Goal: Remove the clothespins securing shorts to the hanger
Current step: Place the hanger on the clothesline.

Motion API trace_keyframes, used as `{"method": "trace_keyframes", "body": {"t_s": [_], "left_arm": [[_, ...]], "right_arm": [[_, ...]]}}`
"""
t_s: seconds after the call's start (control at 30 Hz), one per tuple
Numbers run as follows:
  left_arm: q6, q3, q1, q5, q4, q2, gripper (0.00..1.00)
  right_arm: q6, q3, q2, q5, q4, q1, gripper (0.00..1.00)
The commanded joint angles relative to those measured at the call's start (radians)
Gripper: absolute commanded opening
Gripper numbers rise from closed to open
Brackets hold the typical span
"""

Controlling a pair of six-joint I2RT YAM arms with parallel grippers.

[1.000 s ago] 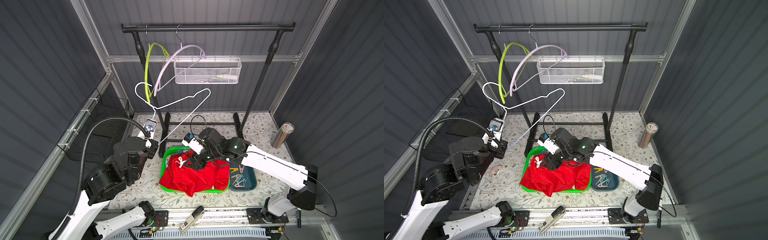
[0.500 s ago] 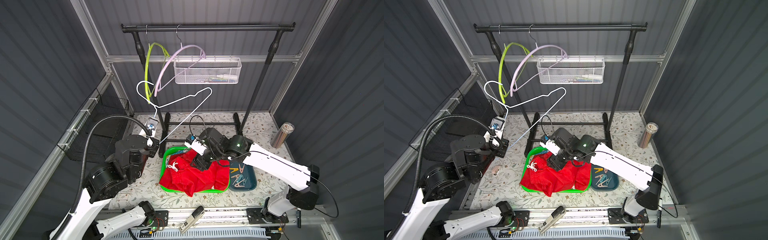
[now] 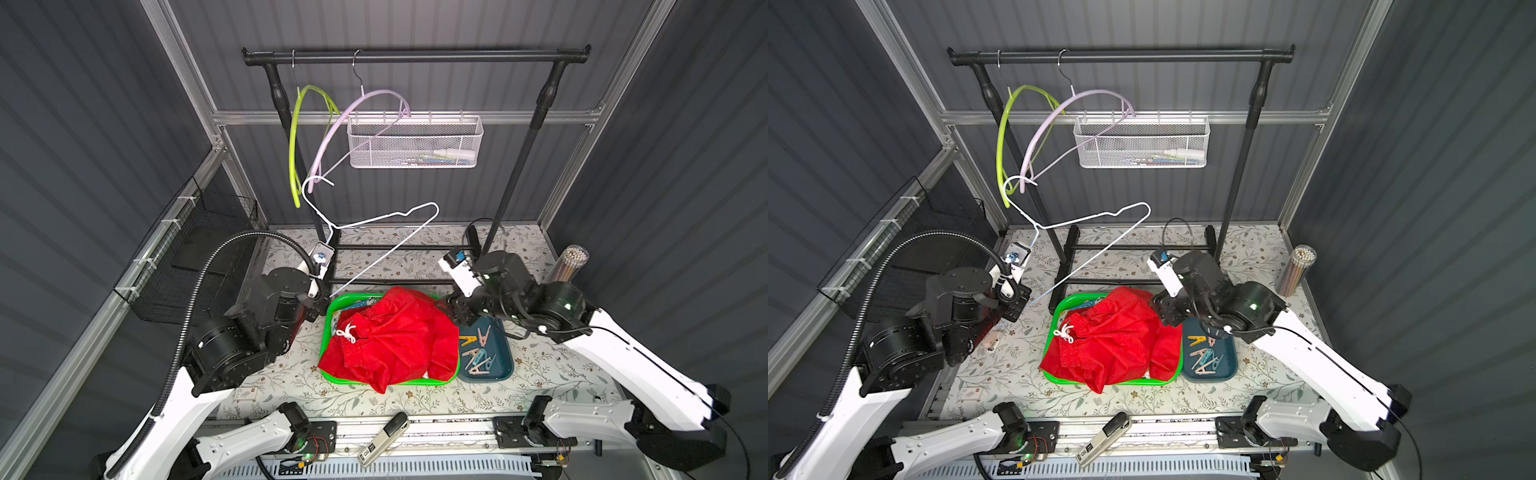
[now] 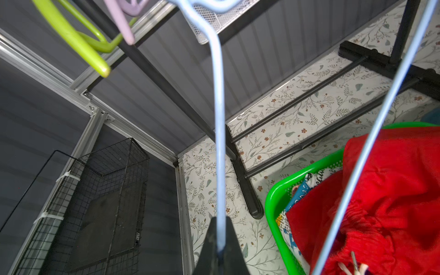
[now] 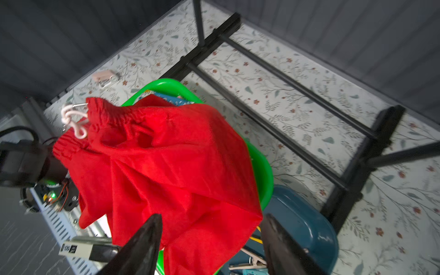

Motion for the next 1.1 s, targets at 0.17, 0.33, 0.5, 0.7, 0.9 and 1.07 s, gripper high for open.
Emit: {"method": "trace_keyframes", "body": {"t_s": [0.17,0.33,0.5,0.7,0.9,1.07], "left_arm": [[-0.017,-0.027,0.007,0.036,-0.036,0.005,0.0],[-0.038,-0.04,0.007,0.049,-0.063,0.024,0.0],[-0.061,-0.063,0.006,0.09,-0.08,0.043,0.0],[-0.085,-0.091,0.006,0.135,-0.094,0.072,0.0],[-0.092,-0.096,0.005,0.233,-0.08,0.098,0.0],[-0.093,-0.096,0.006,0.281,-0.093,0.14,0.0]], "right_arm": [[0.016,-0.061,-0.107,0.039,0.01,-0.099,0.71],[0.02,-0.09,-0.136,0.044,0.02,-0.138,0.71],[0.001,-0.066,-0.152,0.045,0.015,-0.164,0.72],[-0.012,0.0,-0.118,0.04,-0.002,-0.17,0.73],[-0.014,0.066,-0.042,0.022,-0.016,-0.168,0.72],[-0.041,0.156,0.05,0.019,-0.043,-0.155,0.73]]}}
